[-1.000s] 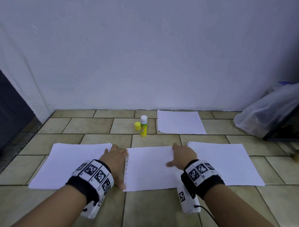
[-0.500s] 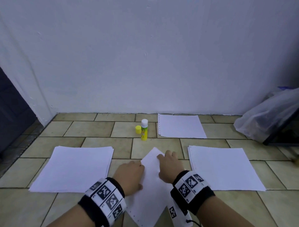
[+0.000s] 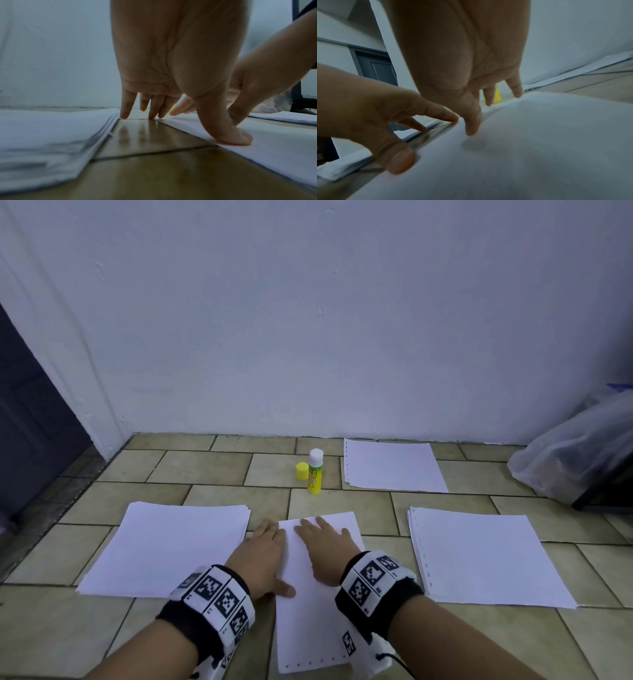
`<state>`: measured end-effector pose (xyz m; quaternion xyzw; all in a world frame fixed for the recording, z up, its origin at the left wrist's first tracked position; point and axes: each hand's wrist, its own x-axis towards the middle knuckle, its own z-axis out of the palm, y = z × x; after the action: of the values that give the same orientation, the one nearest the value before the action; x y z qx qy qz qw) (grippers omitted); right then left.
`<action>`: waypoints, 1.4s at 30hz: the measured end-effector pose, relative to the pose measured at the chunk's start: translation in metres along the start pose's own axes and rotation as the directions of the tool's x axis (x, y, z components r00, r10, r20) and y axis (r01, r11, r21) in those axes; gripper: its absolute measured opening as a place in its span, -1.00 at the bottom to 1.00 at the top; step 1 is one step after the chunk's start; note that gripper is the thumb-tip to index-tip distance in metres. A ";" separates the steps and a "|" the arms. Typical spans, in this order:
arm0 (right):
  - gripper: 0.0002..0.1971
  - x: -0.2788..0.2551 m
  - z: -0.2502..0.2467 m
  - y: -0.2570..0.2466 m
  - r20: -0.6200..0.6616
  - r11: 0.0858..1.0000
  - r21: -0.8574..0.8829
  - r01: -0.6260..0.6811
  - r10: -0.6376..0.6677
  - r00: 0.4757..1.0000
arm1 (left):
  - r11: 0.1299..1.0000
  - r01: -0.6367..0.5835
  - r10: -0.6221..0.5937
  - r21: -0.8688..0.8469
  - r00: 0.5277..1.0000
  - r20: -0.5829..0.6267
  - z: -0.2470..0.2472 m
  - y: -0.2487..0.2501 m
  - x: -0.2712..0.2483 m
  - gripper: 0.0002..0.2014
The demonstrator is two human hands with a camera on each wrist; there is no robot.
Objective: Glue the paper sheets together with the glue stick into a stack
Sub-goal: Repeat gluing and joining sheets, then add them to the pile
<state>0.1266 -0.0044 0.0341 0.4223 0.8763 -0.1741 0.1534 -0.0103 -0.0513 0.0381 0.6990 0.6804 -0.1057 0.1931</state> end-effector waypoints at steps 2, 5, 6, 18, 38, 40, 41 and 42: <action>-0.22 0.000 -0.001 -0.005 0.033 0.997 -0.002 0.072 -0.072 0.997 | 1.000 0.009 -0.009 0.027 1.000 0.013 0.003 -0.001 0.003 0.10; -0.25 -0.003 -0.006 -0.001 0.045 0.997 0.035 0.066 -0.068 0.997 | 0.998 0.032 -0.033 0.061 0.999 0.016 0.005 -0.002 0.005 0.11; -0.27 -0.005 -0.008 0.005 0.036 0.997 0.065 0.039 -0.042 0.998 | 0.997 0.039 -0.039 0.060 0.999 0.010 0.005 -0.002 0.004 0.11; -0.18 -0.027 -0.004 0.071 -0.062 0.968 0.168 -0.184 0.196 0.979 | 0.990 0.007 -0.011 0.140 1.000 0.027 -0.010 -0.002 0.005 0.03; -0.23 -0.029 0.009 -0.014 -0.019 0.988 -0.045 -0.145 0.144 0.989 | 0.985 -0.072 0.077 0.155 0.997 -0.022 0.001 0.015 -0.030 -0.50; -0.21 -0.025 0.008 -0.014 -0.011 0.994 -0.032 -0.101 0.101 0.995 | 0.988 -0.049 0.056 0.148 0.997 -0.046 0.001 0.015 -0.033 -0.49; -0.19 -0.023 0.006 -0.011 0.000 0.997 -0.019 -0.077 0.077 0.997 | 0.990 -0.036 0.043 0.134 0.998 -0.050 0.000 0.013 -0.032 -0.45; -0.16 -0.021 0.004 -0.008 0.011 0.999 -0.003 -0.053 0.053 0.999 | 0.993 -0.025 0.032 0.116 0.998 -0.053 0.000 0.009 -0.030 -0.37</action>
<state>0.1327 -0.0249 0.0407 0.4441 0.8641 -0.1714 0.1634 -0.0025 -0.0784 0.0511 0.7212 0.6681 -0.1229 0.1353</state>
